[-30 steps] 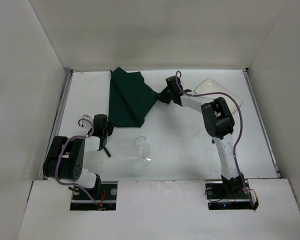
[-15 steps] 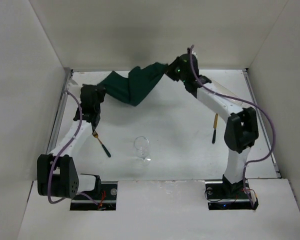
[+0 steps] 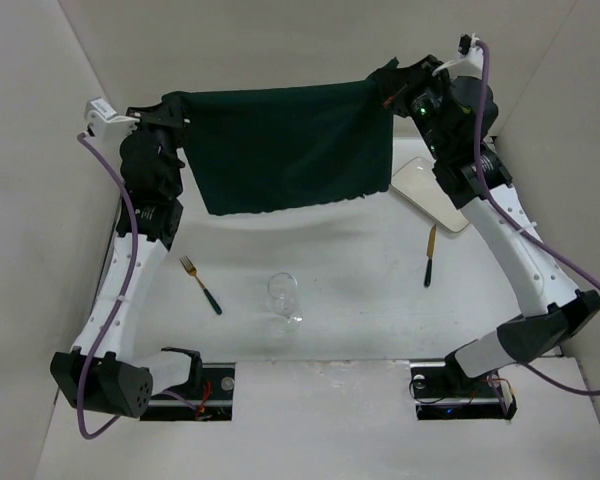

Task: Set the dinner table for one person

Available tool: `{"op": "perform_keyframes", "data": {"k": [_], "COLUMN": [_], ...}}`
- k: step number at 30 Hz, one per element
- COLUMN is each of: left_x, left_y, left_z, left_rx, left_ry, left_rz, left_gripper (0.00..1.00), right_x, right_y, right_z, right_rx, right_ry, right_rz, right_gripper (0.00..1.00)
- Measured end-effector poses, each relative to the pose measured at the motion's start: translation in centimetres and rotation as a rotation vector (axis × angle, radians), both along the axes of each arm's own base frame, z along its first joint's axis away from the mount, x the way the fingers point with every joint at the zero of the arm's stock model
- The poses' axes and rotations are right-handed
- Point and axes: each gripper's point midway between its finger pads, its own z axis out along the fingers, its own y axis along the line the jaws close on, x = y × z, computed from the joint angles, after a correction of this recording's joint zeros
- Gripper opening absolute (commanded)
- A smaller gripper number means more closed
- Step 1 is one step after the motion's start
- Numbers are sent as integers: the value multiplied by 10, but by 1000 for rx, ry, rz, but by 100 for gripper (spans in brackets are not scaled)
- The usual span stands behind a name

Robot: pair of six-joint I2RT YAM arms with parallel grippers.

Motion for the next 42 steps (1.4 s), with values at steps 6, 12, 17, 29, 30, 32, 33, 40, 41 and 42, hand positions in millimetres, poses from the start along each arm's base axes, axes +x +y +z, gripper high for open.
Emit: {"op": "perform_keyframes", "data": {"k": [6, 12, 17, 29, 30, 32, 33, 40, 41, 42], "left_x": [31, 106, 143, 73, 68, 50, 37, -38, -41, -43], "left_y": [-4, -7, -18, -41, -43, -47, -49, -51, -51, -51], "left_z": [-20, -73, -80, -171, -203, -271, -309, -426, -425, -423], "left_rx": [34, 69, 81, 36, 29, 17, 14, -36, -42, -45], "left_ry": [84, 275, 334, 328, 370, 479, 549, 762, 750, 737], "left_rz": [7, 8, -37, -132, -140, -155, -161, -212, -217, -221], "left_gripper": [0, 0, 0, 1, 1, 1, 1, 2, 2, 2], "right_x": [36, 120, 149, 68, 64, 53, 43, -32, -36, -40], "right_y": [1, 1, -13, -37, -38, -41, -42, -48, -49, -49], "right_z": [-42, -110, -126, -193, -223, -295, -333, -473, -475, -475], "right_rx": [-60, -119, -120, -84, -82, -84, -85, -23, -9, 3], "right_ry": [99, 276, 347, 362, 404, 525, 600, 920, 919, 914], "right_rz": [-10, -22, -32, -6, -5, -6, -3, 7, 5, 6], "right_gripper": [0, 0, 0, 0, 0, 0, 0, 0, 0, 0]}}
